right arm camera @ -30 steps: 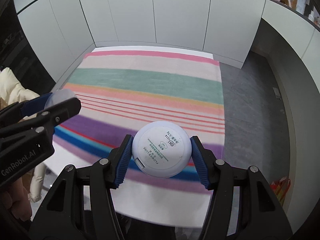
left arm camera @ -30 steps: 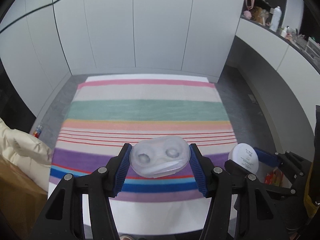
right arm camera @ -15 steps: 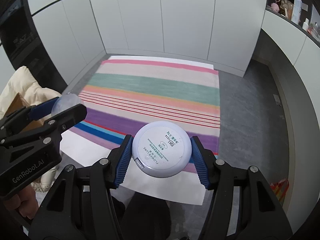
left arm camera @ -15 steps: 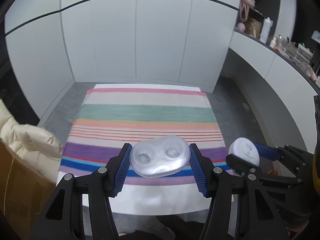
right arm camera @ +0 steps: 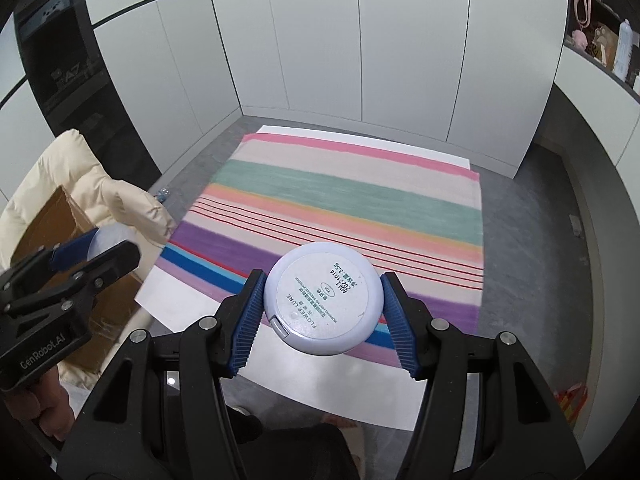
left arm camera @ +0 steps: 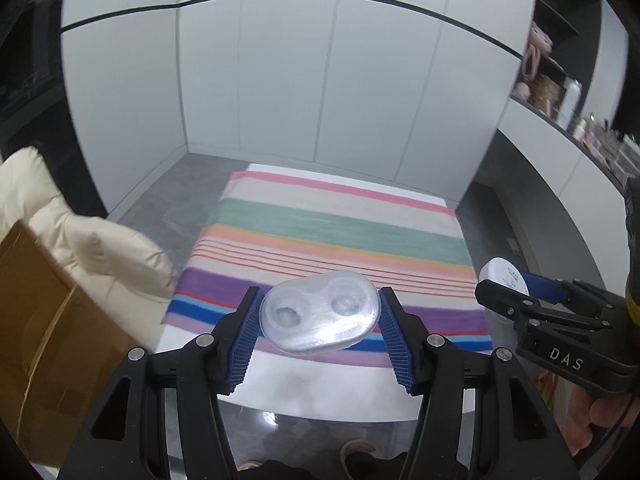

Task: Organize objects
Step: 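Lift and carry the clear case and white compact over the cardboard box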

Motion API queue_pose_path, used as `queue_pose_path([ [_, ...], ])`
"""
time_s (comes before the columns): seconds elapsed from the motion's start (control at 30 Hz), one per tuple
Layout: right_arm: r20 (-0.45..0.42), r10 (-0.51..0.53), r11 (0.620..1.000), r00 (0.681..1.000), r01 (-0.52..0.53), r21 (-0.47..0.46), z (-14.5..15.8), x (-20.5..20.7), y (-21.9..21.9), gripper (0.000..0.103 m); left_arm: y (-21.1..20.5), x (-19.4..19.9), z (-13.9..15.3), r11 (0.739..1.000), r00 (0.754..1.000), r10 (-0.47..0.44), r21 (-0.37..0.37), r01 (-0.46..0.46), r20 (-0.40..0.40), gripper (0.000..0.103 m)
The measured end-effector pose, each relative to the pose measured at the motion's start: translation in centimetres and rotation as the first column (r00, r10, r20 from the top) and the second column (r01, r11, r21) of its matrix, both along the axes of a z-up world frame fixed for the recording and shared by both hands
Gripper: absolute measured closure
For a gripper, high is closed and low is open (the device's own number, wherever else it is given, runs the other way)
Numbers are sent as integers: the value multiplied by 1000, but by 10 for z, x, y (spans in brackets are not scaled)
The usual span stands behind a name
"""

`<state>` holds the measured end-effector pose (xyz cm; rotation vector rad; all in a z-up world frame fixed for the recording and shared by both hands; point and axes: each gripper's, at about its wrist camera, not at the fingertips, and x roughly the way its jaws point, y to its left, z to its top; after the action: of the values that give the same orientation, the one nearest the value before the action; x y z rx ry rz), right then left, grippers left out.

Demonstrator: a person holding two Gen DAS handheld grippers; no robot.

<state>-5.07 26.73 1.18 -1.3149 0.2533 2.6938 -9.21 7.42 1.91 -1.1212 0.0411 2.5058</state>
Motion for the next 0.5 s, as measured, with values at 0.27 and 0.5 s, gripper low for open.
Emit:
queue_pose_path([
  [0.27, 5, 92, 996, 996, -92, 11, -1, -24, -45, 43, -42, -2, 0, 997, 997, 75, 1, -75, -14, 45],
  [0.5, 4, 186, 982, 982, -186, 16, -3, -42, -98, 43, -82, -2, -2, 989, 989, 145, -14, -145, -28, 44],
])
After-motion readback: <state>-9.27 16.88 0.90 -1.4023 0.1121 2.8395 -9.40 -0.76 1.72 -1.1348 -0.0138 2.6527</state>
